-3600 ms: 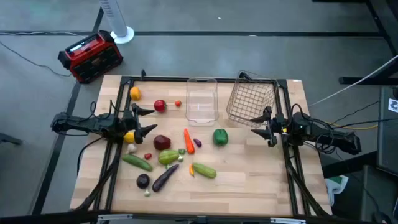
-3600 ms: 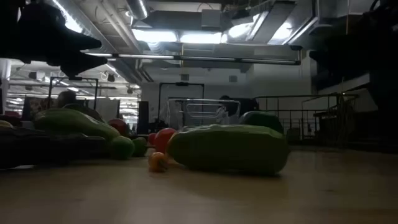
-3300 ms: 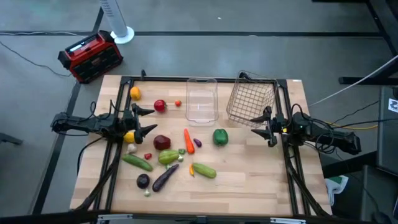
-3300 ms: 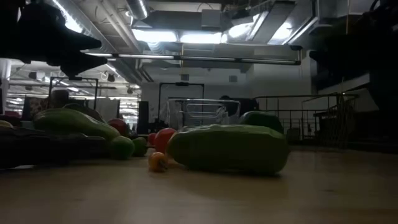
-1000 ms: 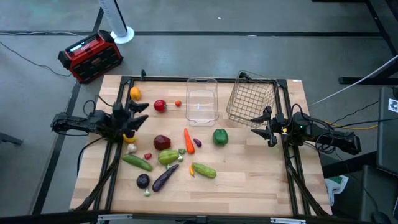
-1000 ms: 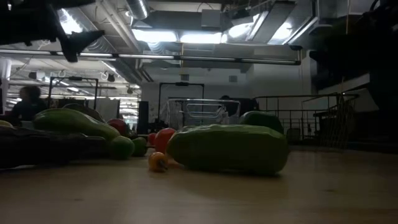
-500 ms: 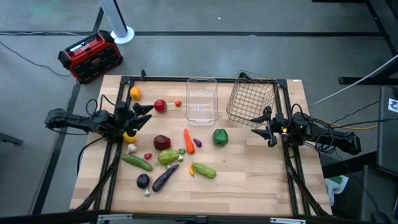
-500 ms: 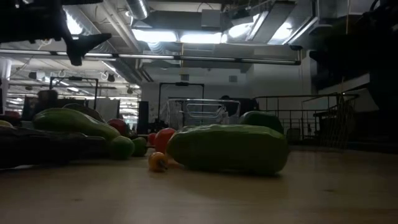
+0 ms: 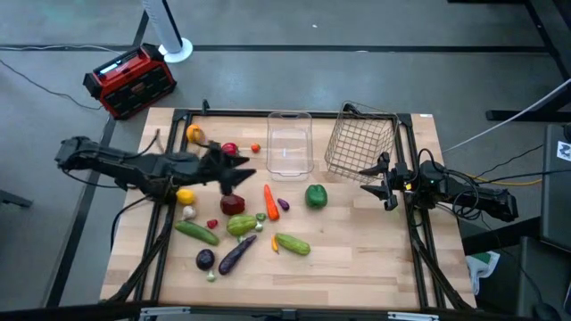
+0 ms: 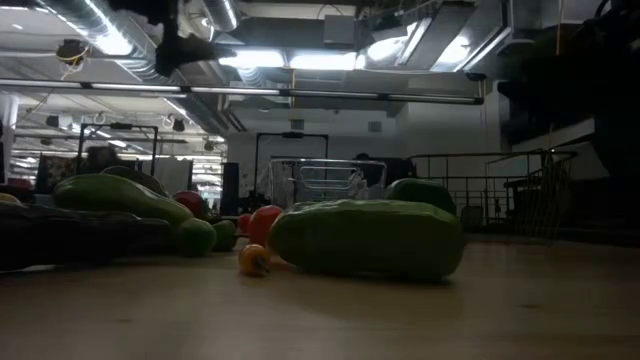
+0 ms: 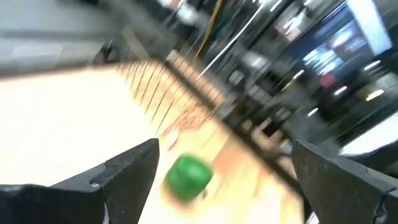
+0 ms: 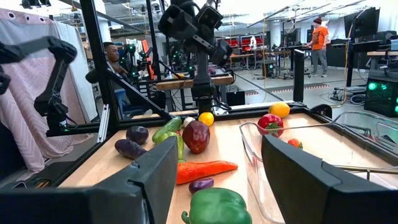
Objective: Sort produce into baskets
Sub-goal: Put the orange carrot into the wire basket
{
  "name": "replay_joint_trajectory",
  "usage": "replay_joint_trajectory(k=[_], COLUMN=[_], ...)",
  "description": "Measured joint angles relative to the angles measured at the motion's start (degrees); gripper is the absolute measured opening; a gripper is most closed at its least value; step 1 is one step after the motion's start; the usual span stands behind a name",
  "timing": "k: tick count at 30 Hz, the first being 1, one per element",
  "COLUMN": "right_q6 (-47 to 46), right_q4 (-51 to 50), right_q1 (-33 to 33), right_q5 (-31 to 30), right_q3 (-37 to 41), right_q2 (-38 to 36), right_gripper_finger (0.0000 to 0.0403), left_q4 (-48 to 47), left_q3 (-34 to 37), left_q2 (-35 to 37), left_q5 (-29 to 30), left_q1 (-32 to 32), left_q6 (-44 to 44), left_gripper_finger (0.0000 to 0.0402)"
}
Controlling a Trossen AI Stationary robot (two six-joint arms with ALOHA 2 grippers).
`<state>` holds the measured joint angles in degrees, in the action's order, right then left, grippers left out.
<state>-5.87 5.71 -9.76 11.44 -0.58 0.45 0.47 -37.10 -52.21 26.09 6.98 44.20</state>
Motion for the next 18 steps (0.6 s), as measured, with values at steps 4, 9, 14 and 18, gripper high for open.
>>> replay_joint_trajectory(k=[4, 9, 14, 18], right_q6=[0.0, 0.0, 0.0, 0.0], right_q4=[0.0, 0.0, 0.0, 0.0], right_q1=[0.0, 0.0, 0.0, 0.0], right_q5=[0.0, 0.0, 0.0, 0.0], right_q3=[0.0, 0.0, 0.0, 0.0], right_q2=[0.0, 0.0, 0.0, 0.0], right_gripper_finger=[0.0230, 0.0230, 0.0230, 0.0230], left_q4=[-12.3, -16.8, -17.0, -17.0], left_q3=[-8.0, -12.6, -13.1, -13.1], left_q2=[-8.0, -15.5, -22.9, -28.4], left_q5=[-2.4, -5.8, -12.6, -17.0], left_q1=[0.0, 0.0, 0.0, 0.0], left_q6=[7.5, 16.2, 24.5, 29.2], left_gripper_finger=[0.0359, 0.0359, 0.0359, 0.0359])
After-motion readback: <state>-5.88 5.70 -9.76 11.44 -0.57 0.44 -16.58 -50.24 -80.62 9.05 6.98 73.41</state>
